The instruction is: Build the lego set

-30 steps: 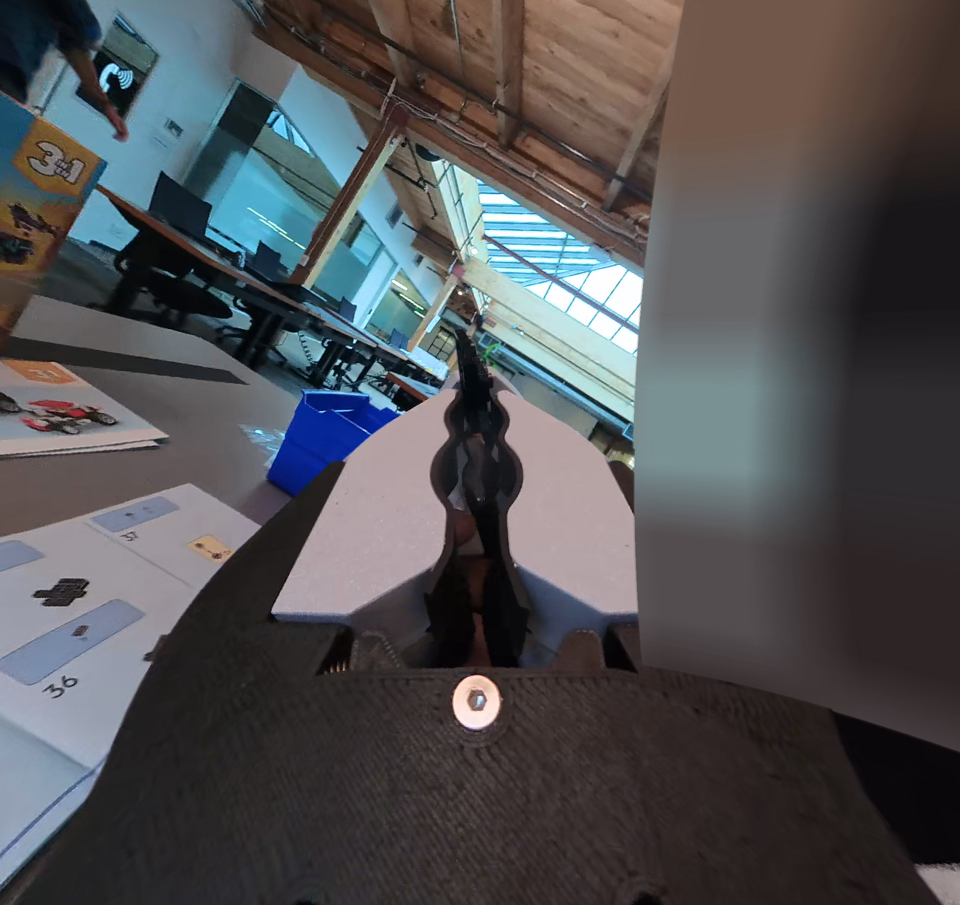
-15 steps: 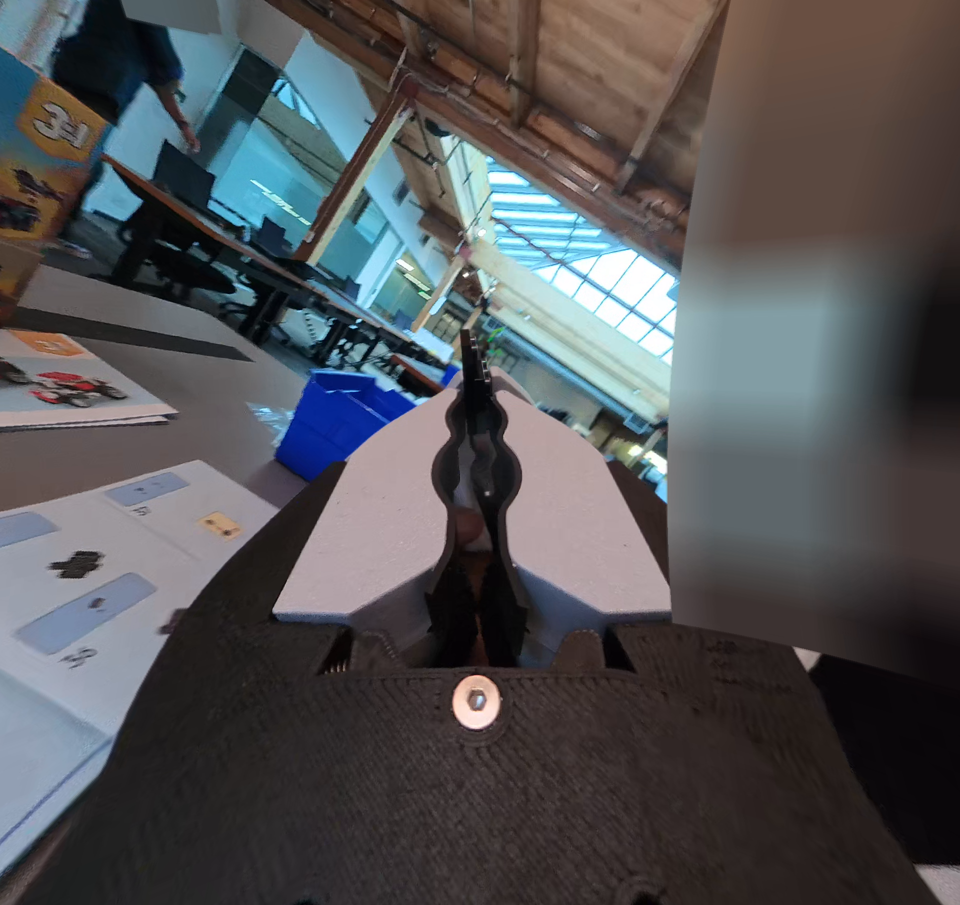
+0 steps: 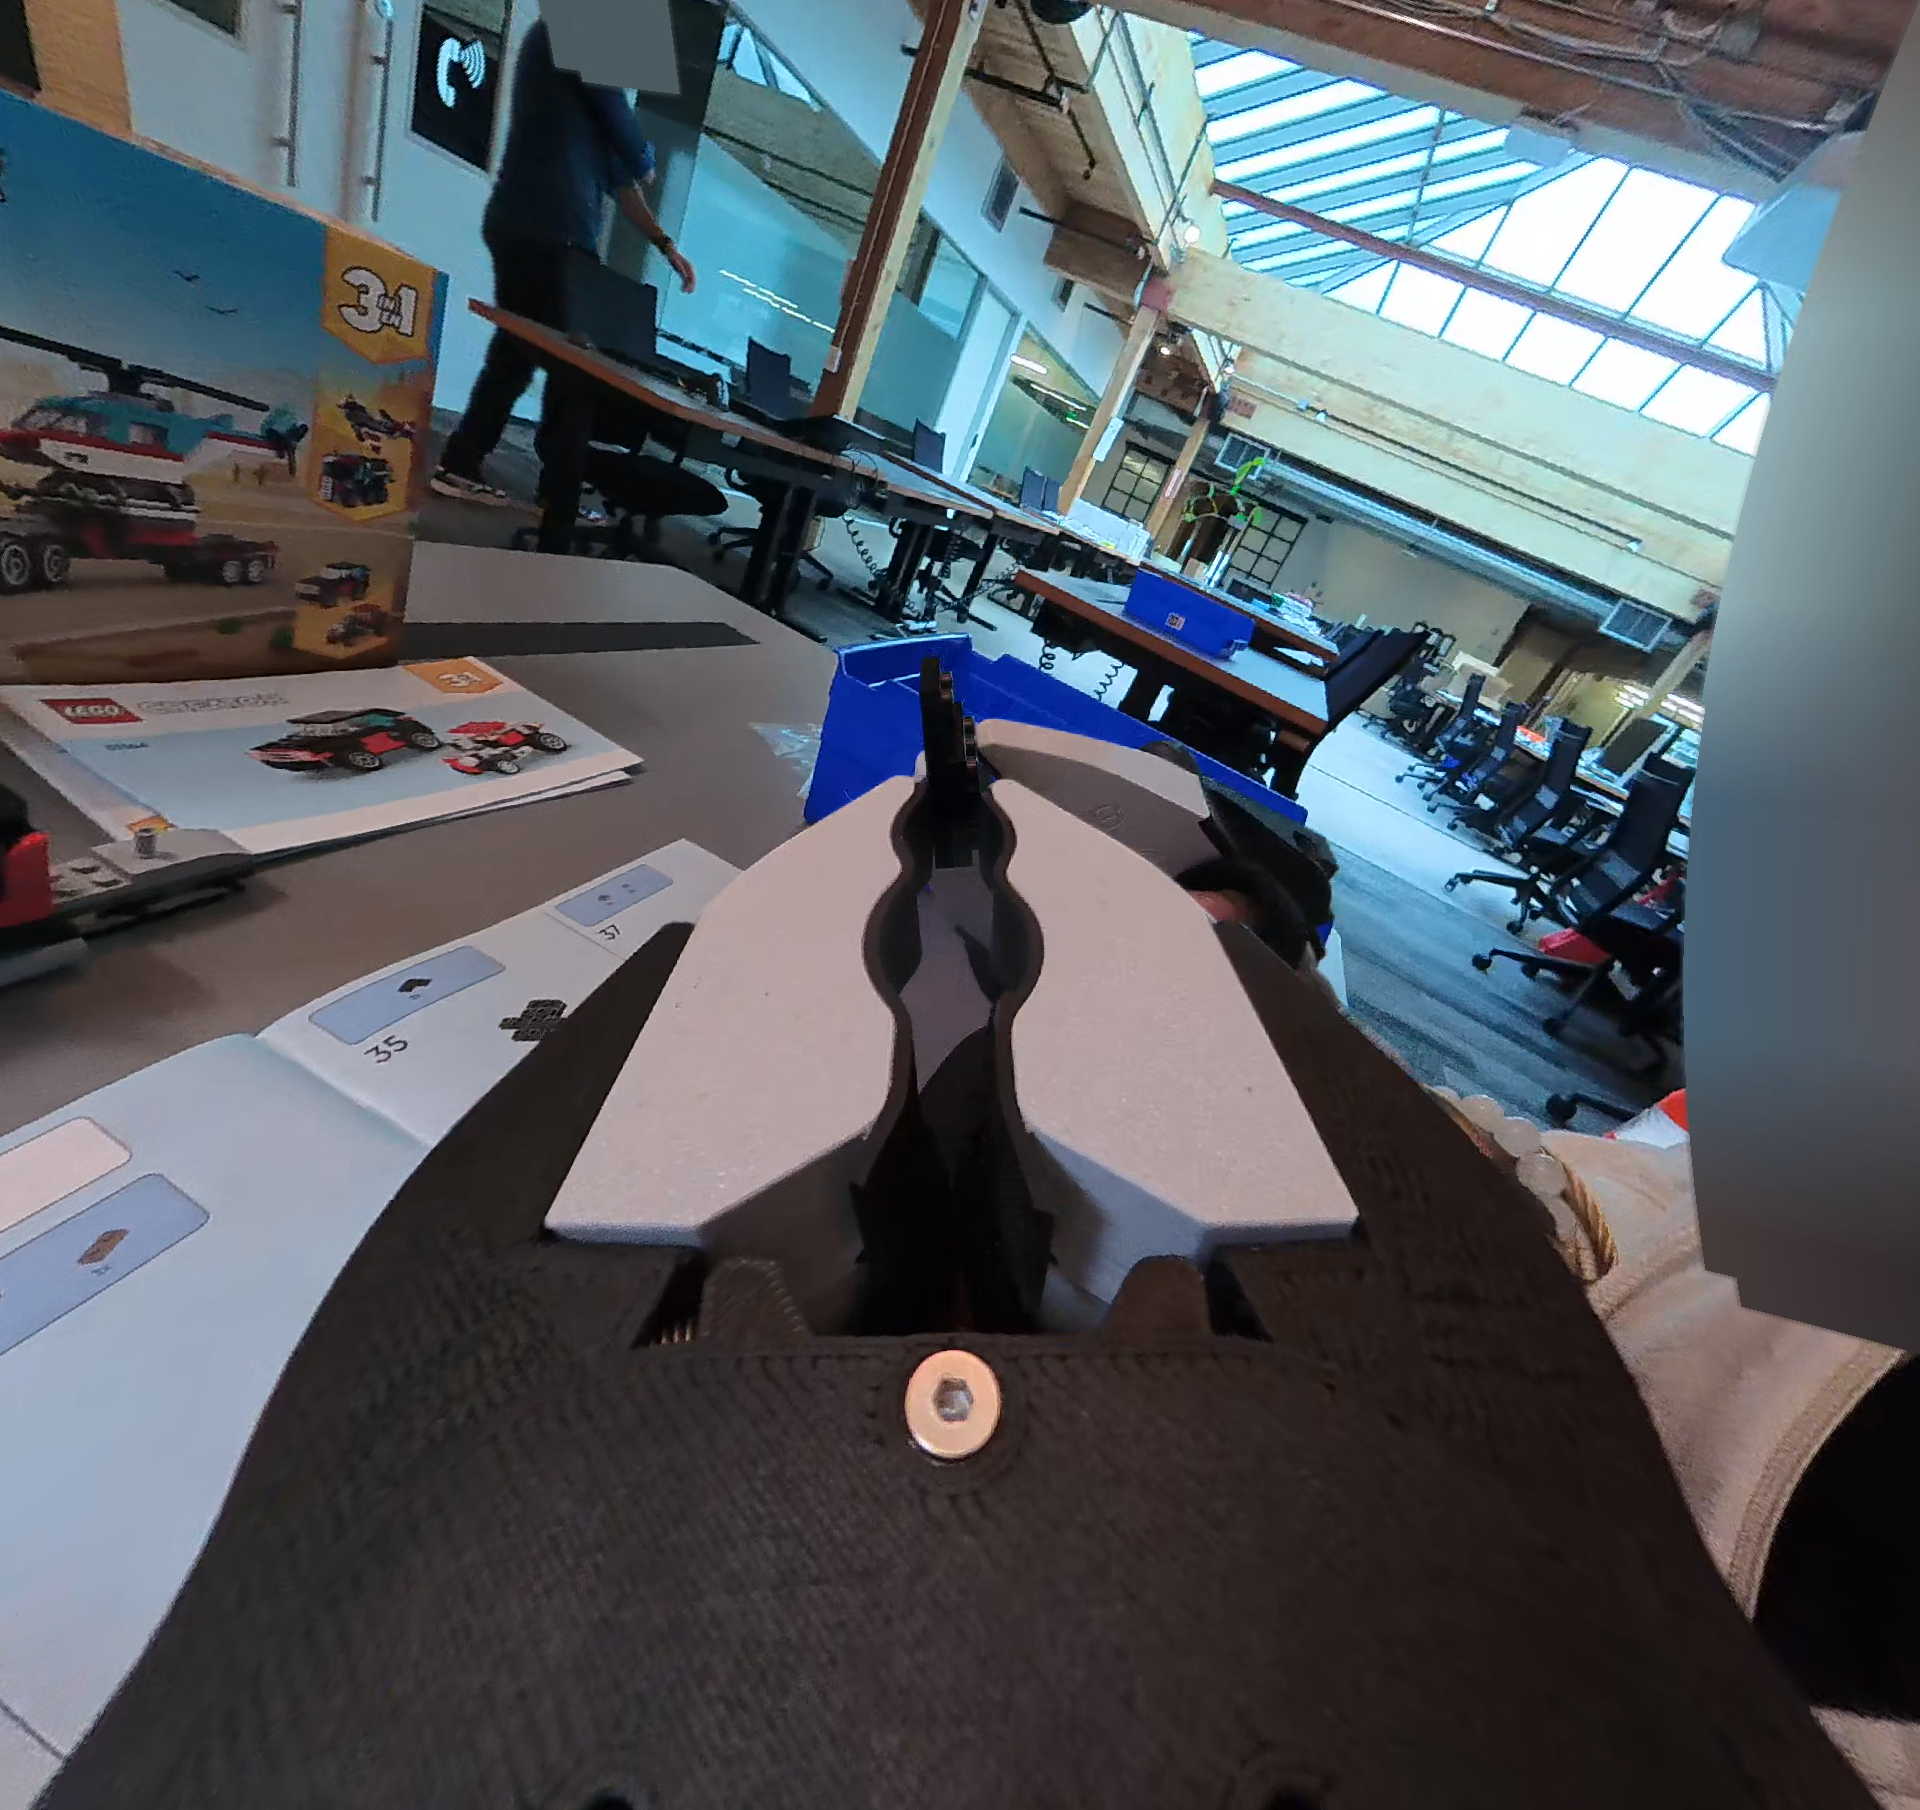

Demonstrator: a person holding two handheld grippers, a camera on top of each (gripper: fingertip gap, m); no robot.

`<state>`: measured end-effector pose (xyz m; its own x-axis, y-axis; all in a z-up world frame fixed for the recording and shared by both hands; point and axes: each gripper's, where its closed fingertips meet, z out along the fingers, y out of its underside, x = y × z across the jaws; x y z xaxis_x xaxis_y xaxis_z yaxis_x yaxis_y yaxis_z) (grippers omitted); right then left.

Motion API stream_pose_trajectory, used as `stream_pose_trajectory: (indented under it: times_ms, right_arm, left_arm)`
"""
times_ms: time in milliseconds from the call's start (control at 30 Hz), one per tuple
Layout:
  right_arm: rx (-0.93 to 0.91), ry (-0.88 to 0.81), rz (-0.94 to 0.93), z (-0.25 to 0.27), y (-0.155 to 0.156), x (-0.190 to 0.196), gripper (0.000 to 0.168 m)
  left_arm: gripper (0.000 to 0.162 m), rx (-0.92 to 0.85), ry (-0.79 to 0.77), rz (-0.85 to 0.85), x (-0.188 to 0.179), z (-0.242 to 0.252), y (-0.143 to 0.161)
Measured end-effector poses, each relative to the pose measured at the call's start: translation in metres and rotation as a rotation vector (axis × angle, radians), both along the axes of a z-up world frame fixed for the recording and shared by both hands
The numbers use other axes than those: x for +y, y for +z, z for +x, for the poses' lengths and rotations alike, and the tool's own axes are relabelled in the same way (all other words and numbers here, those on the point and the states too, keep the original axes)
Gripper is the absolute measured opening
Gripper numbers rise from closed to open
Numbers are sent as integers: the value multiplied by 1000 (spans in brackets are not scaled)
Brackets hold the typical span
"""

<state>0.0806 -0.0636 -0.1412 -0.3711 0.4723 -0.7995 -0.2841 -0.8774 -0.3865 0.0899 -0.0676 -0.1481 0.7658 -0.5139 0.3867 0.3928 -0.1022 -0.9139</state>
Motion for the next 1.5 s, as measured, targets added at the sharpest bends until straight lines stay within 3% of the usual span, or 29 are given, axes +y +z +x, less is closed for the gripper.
stream_pose_trajectory:
  times_ms: [100, 233, 300, 400, 600, 767, 867, 1067, 1200, 1500]
  right_arm:
    - [2, 0, 47, 1, 4, -2, 6]
    - [-45, -18, 377, 5, 13, -13, 5]
    - [-72, -19, 538, 8, 15, -16, 5]
    - [-80, -15, 686, 15, 17, -19, 5]
    - [-33, 34, 558, 14, 27, -19, 6]
    - [-27, 33, 560, 11, 27, -21, 7]
    - [-25, -6, 653, 13, 28, -22, 6]
    - [78, -11, 986, 27, 42, -40, 7]
    - [158, 24, 982, 34, 46, -43, 7]
    - [190, 36, 769, 33, 38, -35, 5]
  left_arm:
    - [8, -74, -41, -12, -1, 1, 2]
    - [9, -588, -354, -100, -12, 6, 14]
    - [9, -709, -434, -114, -16, 8, 16]
    - [9, -700, -486, -132, -18, 15, 18]
    - [9, -519, -384, -4, -17, 15, 27]
    - [9, -387, -320, 26, -18, 13, 27]
    - [9, -344, -311, 23, -18, 15, 27]
    - [10, -724, -682, -61, -37, 27, 41]
    - [12, -818, -783, -99, -40, 33, 46]
    - [16, -672, -643, -62, -32, 29, 39]
